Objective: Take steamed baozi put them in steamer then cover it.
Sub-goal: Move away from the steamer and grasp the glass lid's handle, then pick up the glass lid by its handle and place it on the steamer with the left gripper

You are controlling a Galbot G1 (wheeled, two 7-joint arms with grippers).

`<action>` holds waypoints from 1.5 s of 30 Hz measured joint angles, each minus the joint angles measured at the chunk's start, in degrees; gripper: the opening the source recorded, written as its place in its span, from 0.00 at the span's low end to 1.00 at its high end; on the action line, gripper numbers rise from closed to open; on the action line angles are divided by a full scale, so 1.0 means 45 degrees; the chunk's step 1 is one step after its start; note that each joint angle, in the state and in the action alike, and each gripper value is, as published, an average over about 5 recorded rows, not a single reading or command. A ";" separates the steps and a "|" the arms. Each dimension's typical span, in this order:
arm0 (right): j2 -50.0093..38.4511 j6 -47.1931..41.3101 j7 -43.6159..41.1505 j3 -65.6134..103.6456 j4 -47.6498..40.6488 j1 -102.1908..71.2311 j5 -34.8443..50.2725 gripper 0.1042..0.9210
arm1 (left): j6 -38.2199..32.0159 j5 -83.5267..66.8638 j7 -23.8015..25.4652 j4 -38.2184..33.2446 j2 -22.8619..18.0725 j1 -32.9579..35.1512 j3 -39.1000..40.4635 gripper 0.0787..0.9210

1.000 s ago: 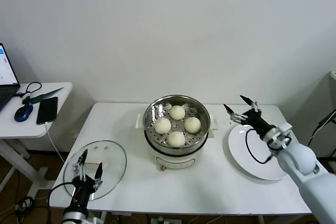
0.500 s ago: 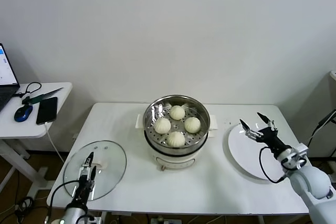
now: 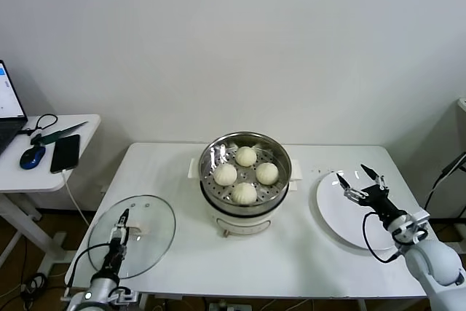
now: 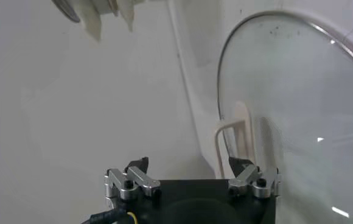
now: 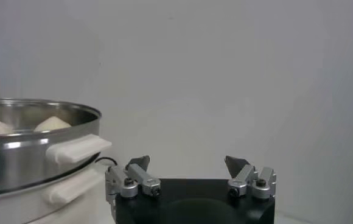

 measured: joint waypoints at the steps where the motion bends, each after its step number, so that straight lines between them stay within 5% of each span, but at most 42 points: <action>1: 0.0024 0.0019 -0.0016 0.0014 -0.0020 -0.0025 -0.0037 0.88 | 0.0012 0.0003 -0.0043 0.0092 0.0011 -0.0081 0.0008 0.88; 17: 0.0424 0.0313 -0.0285 0.0078 -0.0167 -0.0242 -0.0742 0.88 | -0.0012 -0.0395 -0.0646 0.1214 0.0244 -0.1098 0.0250 0.87; 39: 0.0864 0.0499 -0.0474 -0.0005 -0.0286 -0.0211 -0.1524 0.88 | -0.0384 -0.0872 -0.0571 0.1547 0.0329 -0.1171 0.0358 0.14; 45: 0.0867 0.0519 -0.0478 -0.0020 -0.0302 -0.0192 -0.1596 0.88 | -0.0152 -0.1278 -0.0456 0.1065 0.0447 -0.0929 0.0541 0.09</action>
